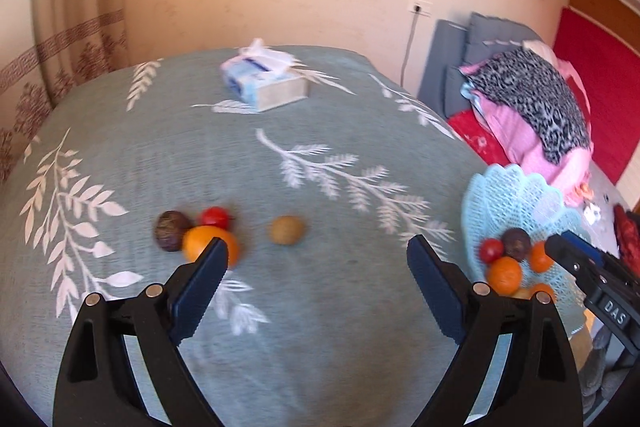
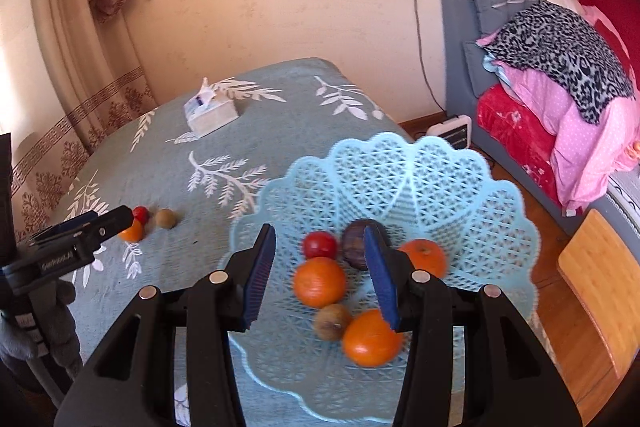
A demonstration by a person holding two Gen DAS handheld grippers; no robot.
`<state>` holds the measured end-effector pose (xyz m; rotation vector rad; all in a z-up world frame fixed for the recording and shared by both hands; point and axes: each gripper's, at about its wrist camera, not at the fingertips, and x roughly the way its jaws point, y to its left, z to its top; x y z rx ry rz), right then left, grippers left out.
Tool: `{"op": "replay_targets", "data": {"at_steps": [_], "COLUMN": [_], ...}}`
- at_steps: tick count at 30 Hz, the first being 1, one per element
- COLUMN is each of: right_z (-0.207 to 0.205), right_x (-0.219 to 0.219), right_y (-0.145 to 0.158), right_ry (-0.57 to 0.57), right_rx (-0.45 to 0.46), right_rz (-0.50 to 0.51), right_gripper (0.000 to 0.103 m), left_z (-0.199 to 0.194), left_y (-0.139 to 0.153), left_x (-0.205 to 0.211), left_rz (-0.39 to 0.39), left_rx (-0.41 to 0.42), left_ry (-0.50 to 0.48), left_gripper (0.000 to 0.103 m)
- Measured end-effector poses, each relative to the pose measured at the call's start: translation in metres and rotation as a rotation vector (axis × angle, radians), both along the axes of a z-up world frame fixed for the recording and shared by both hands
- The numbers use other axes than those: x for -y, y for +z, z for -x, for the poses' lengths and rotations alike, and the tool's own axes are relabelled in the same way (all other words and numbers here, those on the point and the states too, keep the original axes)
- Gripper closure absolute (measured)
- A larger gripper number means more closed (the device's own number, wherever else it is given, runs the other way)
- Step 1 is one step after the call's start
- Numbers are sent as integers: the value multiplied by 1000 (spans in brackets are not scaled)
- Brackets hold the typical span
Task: Organize fruits
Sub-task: 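Move both open tools back over the remaining fruit on the bed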
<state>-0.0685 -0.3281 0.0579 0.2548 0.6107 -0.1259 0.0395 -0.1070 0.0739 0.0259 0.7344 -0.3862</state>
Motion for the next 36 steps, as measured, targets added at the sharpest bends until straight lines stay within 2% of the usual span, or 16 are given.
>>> {"op": "replay_targets", "data": {"at_steps": [5, 14, 19, 26, 36], "right_z": [-14, -39, -59, -92, -139], "right_x": [-28, -86, -122, -155, -192], "right_y": [2, -4, -14, -26, -42], "right_ry": [64, 214, 324, 421, 488], "right_rx": [-4, -36, -81, -141, -200], "right_rz": [15, 36, 32, 2, 5], "right_gripper": [56, 56, 56, 55, 55], "left_z": [-12, -30, -38, -45, -48], "left_y": [-3, -10, -13, -22, -28], "left_x": [-46, -98, -113, -129, -149], "left_rz": [43, -3, -23, -21, -20], "left_rx": [-6, -7, 12, 7, 17], "left_ry": [87, 207, 248, 294, 366], "left_gripper": [13, 13, 13, 13, 13]}}
